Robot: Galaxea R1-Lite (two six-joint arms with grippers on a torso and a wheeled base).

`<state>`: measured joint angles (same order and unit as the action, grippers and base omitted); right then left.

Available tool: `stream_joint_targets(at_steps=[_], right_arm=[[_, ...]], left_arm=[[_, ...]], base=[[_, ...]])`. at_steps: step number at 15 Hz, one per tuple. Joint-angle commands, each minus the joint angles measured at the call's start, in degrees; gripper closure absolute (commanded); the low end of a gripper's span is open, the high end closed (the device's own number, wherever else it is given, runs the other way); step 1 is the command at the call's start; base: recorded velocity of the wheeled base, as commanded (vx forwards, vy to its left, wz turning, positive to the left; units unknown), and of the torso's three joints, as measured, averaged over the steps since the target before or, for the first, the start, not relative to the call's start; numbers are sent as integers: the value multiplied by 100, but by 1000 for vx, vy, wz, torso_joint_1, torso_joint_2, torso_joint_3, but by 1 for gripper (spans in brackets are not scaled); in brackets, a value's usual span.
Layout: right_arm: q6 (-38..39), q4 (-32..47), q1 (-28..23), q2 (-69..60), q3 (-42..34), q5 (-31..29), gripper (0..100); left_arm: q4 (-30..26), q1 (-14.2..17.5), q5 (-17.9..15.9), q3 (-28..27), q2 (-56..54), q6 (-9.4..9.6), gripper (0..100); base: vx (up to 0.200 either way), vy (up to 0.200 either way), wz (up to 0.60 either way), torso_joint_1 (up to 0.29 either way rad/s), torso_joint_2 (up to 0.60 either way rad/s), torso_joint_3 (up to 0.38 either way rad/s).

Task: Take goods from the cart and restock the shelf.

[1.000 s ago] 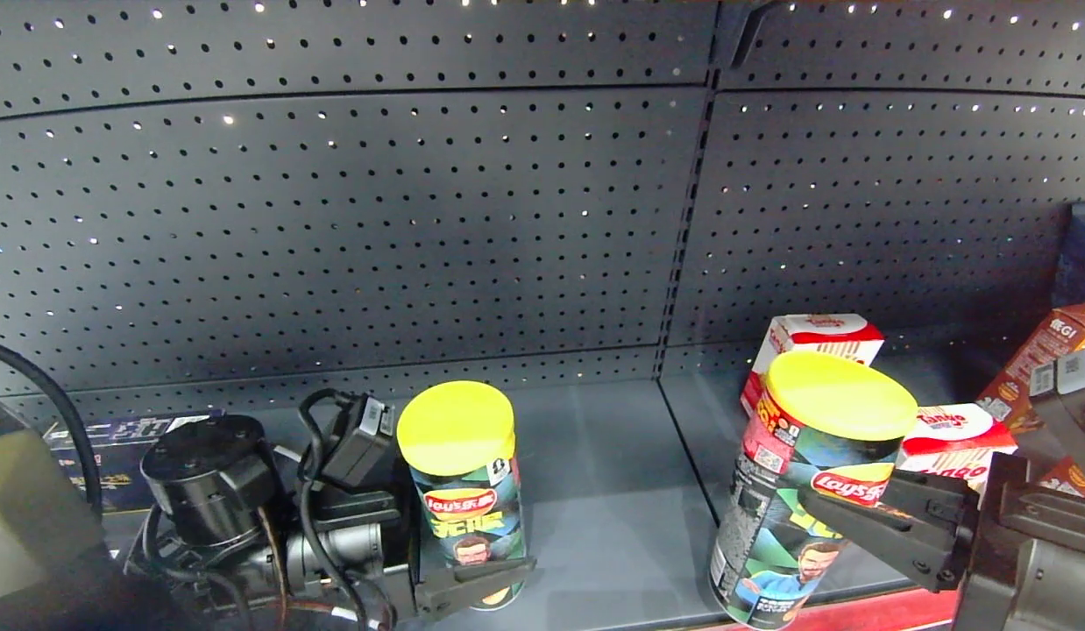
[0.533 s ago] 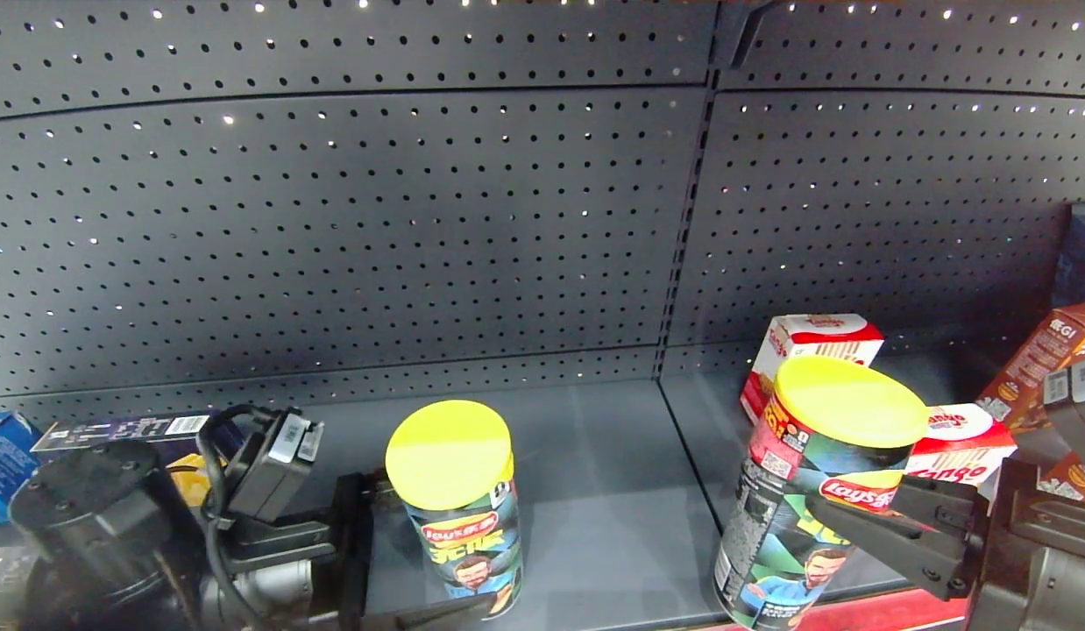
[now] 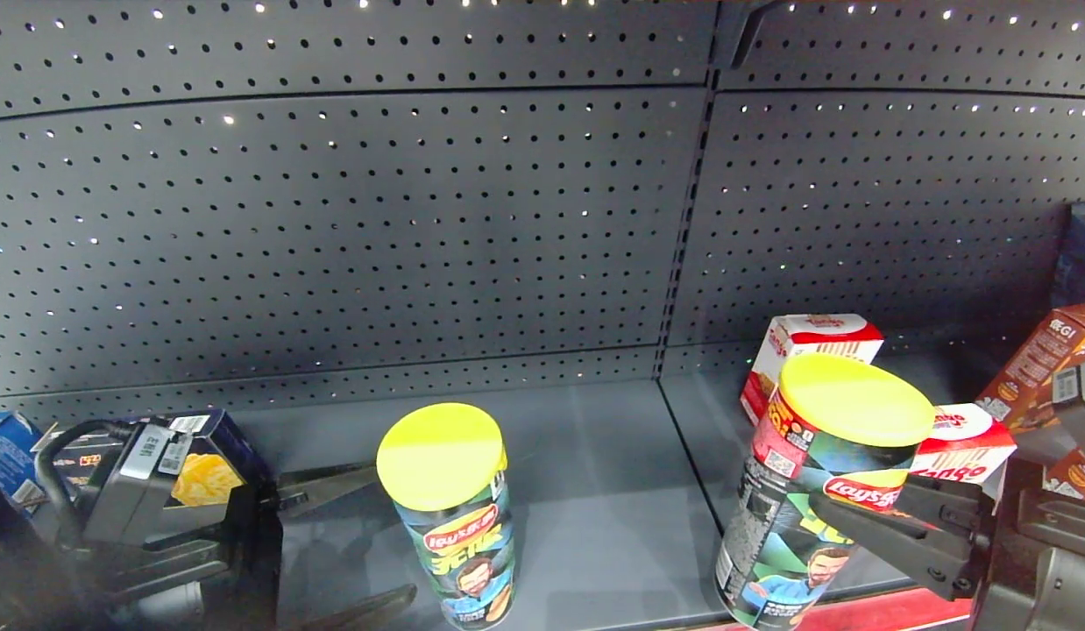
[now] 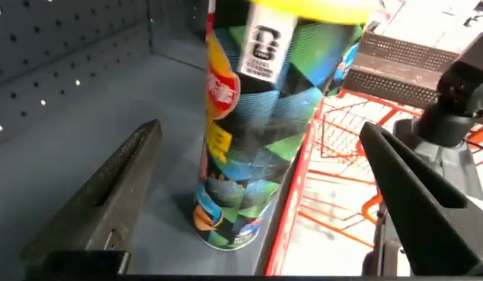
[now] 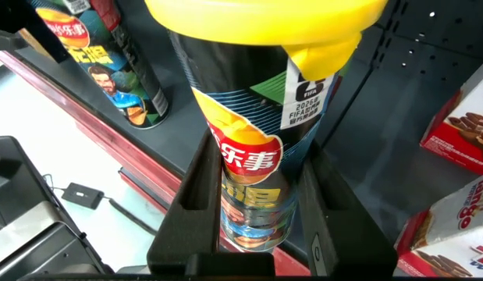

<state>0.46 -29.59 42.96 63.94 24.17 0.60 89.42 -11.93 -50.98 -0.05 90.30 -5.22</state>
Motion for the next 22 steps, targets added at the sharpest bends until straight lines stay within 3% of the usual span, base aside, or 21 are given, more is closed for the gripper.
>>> stream_joint_targets(at_steps=[1,4,5,7,10,17,22], right_arm=[[6,-3,2,-4,8,2,100],[6,14,-7,-75,-9,-7,100],[6,14,-7,-75,-27,-7,100],[6,6,-7,-75,-36,-7,100],[6,6,-7,-75,-36,2,100],[6,6,-7,-101,-80,-7,100],[6,-3,2,-101,-97,2,100]], left_arm=[[-12,42,0,5,-100,38,0],[-232,33,0,-4,-74,293,0],[-575,-11,0,-4,-21,610,0],[-759,-11,0,-4,93,803,0],[-759,-2,9,-48,384,829,0],[-759,148,9,-830,990,838,0],[-759,253,0,-865,964,838,0]], base=[[0,0,0,0,0,0],[0,0,0,0,0,0],[0,0,0,0,0,0],[0,0,0,0,0,0],[0,0,0,0,0,0],[0,0,0,0,0,0],[0,0,0,0,0,0]])
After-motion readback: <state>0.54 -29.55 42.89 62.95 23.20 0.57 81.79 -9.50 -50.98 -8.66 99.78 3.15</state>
